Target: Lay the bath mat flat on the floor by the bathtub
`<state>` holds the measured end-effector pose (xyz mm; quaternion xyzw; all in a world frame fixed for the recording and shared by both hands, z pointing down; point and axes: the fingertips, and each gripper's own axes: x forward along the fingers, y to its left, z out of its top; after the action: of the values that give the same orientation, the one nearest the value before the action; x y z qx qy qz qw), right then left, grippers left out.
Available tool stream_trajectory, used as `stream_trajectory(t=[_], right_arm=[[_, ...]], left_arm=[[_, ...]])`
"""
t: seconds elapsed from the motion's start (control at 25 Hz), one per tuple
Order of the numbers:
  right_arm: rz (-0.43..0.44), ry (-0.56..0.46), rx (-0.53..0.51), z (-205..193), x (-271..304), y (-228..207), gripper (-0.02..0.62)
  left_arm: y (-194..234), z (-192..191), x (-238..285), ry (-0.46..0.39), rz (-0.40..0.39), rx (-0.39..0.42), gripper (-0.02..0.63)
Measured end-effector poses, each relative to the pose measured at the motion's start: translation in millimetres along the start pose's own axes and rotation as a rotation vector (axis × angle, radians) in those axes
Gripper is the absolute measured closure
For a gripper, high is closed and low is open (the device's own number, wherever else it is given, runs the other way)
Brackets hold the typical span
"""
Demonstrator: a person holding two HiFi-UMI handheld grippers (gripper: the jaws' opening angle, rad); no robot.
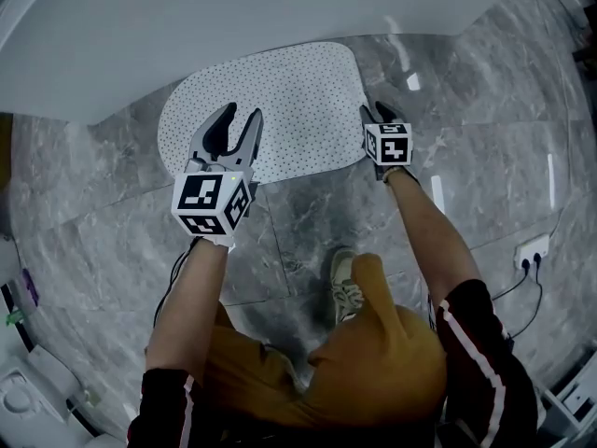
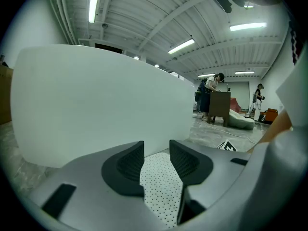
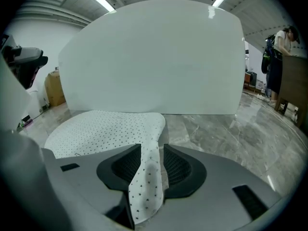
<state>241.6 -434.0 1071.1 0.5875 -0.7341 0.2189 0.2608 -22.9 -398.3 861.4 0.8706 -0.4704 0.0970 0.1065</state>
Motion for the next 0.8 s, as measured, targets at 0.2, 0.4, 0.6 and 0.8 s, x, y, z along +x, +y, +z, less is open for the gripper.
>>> stream_trajectory(t=[0.2,0.4,0.6,0.8], right_arm=[[0.016,0.047,0.083,-13,20,0,0.43],[0.016,0.08,0.099,-23,29,-3,0.426],[-0.011,0.073,0.052,-19,26,3,0.478],[-0.026,0.03,-0.087,-2,18,25,0.529]], left_arm=[[15,-8,-7,0.015,0.025,-0.012,0.428],[26,-16,-12,0.026,0.044,-0.033,0.43],[32,-20,-21,0.02,0.063,-0.063,0.433],[32,-21,-27,0.014,0.064,-0.075,0.436]])
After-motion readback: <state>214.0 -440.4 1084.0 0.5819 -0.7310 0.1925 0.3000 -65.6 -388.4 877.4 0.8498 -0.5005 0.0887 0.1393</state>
